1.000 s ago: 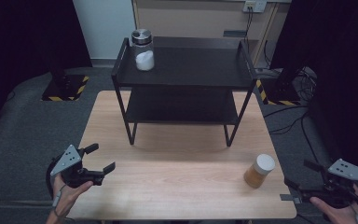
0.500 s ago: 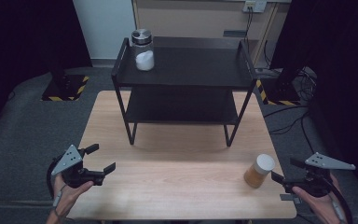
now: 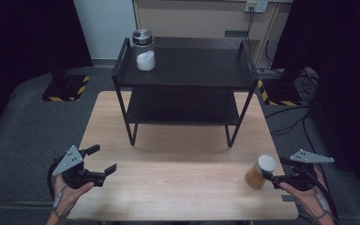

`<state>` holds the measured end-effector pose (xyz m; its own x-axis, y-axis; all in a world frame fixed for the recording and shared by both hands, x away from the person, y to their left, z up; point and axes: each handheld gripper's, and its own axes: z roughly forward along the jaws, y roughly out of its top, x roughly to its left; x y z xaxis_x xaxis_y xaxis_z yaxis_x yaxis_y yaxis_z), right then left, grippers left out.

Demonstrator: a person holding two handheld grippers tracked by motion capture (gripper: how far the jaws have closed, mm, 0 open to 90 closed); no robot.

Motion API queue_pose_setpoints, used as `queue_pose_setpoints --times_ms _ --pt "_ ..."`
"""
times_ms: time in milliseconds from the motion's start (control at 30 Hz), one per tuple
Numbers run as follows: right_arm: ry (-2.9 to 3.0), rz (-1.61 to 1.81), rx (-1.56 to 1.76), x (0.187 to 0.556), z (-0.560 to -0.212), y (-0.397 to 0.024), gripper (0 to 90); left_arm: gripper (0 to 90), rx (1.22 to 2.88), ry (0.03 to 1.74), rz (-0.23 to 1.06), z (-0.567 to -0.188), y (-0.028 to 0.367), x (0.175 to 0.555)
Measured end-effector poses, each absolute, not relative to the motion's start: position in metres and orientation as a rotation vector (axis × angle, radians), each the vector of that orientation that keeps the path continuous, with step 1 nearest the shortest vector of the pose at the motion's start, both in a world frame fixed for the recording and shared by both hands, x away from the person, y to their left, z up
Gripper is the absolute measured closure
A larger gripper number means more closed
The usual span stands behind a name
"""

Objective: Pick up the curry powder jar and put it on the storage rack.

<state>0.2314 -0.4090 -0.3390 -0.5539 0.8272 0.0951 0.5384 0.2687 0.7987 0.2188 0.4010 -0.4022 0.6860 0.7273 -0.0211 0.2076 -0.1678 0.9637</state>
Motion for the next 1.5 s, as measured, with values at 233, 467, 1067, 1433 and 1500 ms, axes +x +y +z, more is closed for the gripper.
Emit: queue_pose_setpoints --times_ms 233,467,1067,1433,1500 --pt "2.226 1.155 1.242 0.242 -0.347 -0.400 8.5 0.6 1.721 0.755 0.545 -0.402 0.401 0.220" --pt "2.242 1.118 1.237 0.248 -0.353 -0.393 21.7 0.6 1.724 0.755 0.544 -0.402 0.401 0.220" --pt "2.261 1.067 1.205 0.248 -0.348 -0.388 33.7 0.6 1.725 0.759 0.542 -0.403 0.401 0.220" --pt "2.302 1.098 1.145 0.250 -0.327 -0.386 33.7 0.6 1.734 0.755 0.531 -0.402 0.399 0.222" --pt "2.313 1.112 1.131 0.251 -0.320 -0.385 33.7 0.5 1.734 0.757 0.528 -0.402 0.399 0.222"
